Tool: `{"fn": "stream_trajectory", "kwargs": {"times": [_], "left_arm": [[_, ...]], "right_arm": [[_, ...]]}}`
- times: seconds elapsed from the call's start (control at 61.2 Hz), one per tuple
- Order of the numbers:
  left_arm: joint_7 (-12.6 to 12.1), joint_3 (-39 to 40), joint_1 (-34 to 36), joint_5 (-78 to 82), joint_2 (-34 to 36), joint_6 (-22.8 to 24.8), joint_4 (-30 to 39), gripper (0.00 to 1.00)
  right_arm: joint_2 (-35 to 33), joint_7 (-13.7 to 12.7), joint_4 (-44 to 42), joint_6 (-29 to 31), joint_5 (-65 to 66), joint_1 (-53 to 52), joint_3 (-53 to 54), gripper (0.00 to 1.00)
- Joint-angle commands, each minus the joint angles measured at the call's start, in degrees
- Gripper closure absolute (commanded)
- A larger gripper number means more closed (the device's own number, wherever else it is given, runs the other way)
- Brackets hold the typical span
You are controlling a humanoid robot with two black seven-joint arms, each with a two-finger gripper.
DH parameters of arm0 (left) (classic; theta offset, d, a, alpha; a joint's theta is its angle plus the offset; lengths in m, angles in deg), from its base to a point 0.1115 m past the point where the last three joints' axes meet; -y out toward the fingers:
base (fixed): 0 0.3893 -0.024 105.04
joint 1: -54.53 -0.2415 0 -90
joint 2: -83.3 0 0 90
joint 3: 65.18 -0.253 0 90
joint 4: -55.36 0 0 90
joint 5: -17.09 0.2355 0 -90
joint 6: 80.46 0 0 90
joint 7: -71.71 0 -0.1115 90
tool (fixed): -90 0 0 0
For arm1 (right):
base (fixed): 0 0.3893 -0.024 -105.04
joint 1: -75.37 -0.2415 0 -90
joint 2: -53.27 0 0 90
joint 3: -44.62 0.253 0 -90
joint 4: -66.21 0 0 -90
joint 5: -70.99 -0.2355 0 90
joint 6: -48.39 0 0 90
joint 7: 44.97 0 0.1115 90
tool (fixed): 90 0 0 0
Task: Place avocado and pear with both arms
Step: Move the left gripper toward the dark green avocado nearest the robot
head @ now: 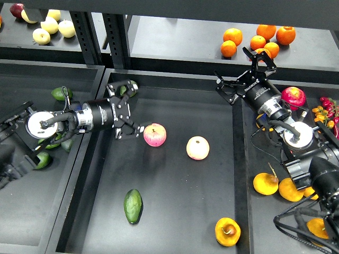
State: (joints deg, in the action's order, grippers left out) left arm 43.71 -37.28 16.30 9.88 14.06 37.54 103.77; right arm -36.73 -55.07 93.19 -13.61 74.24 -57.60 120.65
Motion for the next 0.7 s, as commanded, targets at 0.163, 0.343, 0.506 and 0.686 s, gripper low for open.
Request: {"fn": "stream_trajectory", "kwargs": {"times": [0.163,0.343,0.506,0.686], "left_arm": [[0.0,-11.81,2.29,2.46,3.58,0.0,4.58,0.01],[0.0,-15.94,1.85,11.16,3.67,0.0,6.17,0.01],[0.0,-20.95,1.5,20.91,3.05,0.0,6.78,0.01],[0.0,-22.62,1.5,26.37,2.7,0.0,6.61,0.01]], "right_arm": [[0.0,0.0,0.0,0.0,0.0,0.43,0.0,0.0],[0.0,0.0,-0.08,0.0,0.09,0.52,-0.09,0.0],[0.0,0.0,0.0,0.0,0.09,0.96,0.0,0.0],[0.0,0.0,0.0,0.0,0.09,1.57,-0.01,0.0]]}}
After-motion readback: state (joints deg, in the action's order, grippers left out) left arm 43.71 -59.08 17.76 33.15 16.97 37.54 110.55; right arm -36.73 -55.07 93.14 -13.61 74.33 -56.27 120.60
